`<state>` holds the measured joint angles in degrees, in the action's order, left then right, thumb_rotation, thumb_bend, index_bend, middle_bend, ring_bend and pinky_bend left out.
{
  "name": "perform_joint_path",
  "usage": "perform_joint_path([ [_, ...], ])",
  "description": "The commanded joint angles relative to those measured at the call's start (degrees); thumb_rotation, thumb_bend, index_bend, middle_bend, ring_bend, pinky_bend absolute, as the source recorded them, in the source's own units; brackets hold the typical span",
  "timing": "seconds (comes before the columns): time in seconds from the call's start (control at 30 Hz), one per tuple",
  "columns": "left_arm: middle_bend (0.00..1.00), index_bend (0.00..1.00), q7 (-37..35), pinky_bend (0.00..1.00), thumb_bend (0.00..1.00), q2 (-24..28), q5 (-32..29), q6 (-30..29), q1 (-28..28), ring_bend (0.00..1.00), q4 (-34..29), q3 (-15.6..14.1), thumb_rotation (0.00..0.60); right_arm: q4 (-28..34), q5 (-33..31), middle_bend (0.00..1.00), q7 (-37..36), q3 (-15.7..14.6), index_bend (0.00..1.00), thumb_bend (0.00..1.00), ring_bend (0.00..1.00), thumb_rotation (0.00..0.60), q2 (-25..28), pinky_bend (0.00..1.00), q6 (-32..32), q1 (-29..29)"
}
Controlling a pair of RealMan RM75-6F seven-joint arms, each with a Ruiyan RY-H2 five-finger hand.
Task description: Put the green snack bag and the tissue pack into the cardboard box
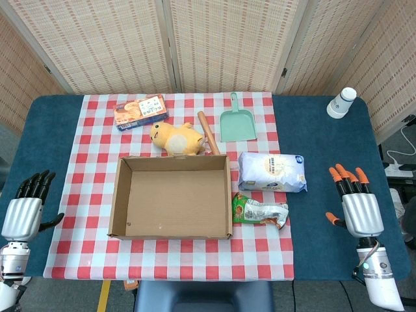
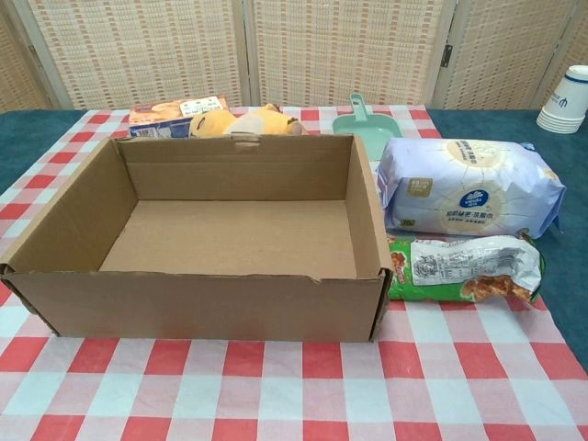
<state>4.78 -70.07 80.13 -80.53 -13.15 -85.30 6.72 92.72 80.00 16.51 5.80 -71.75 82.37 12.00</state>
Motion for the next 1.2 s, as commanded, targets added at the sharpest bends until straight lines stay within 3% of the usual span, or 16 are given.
perform_joint_path([
  [0.03, 0.00, 0.00, -0.2, 0.09, 0.19, -0.1, 0.1, 0.1, 0.0, 0.00, 0.2, 0.0, 0.600, 0.0, 0.1, 0.00, 0.1, 0.0, 0.00, 0.00, 0.00, 0.600, -0.1, 0.02, 0.0, 0.0],
  [0.3, 0.00, 0.00, -0.8, 0.09, 0.19, 0.2, 0.6, 0.4, -0.3, 0.00, 0.1, -0.1, 0.600, 0.0, 2.6, 0.01, -0.2, -0.5, 0.05, 0.00, 0.00, 0.600, -0.2, 0.10, 0.7, -0.2],
  [0.43, 0.00, 0.00, -1.0, 0.09, 0.19, 0.3, 0.5, 1.1, -0.7, 0.00, 0.3, 0.0, 0.600, -1.5, 5.7, 0.10, -1.5, -0.6, 0.19, 0.00, 0.07, 0.600, -1.4, 0.25, 2.8, -0.3],
  [0.53, 0.00, 0.00, -1.4, 0.09, 0.19, 0.6, 0.4, 1.8, -0.8, 0.00, 0.2, -0.2, 0.600, -1.9, 6.2, 0.14, -1.5, -0.7, 0.22, 0.00, 0.12, 0.600, -2.4, 0.32, 2.5, 0.0],
  [0.87, 0.00, 0.00, -1.3, 0.09, 0.19, 0.7, 1.0, 1.3, -0.5, 0.00, -0.3, -0.7, 0.600, -2.6, 4.0, 0.17, -0.7, -2.5, 0.22, 0.00, 0.16, 0.600, -5.6, 0.37, -5.2, 2.0],
  [1.2, 0.00, 0.00, -1.7, 0.09, 0.19, 0.7, 1.3, 1.3, -0.5, 0.00, -0.2, -0.9, 0.600, -3.6, 3.1, 0.19, -0.9, -2.5, 0.24, 0.00, 0.18, 0.600, -8.7, 0.38, -11.8, 5.6],
])
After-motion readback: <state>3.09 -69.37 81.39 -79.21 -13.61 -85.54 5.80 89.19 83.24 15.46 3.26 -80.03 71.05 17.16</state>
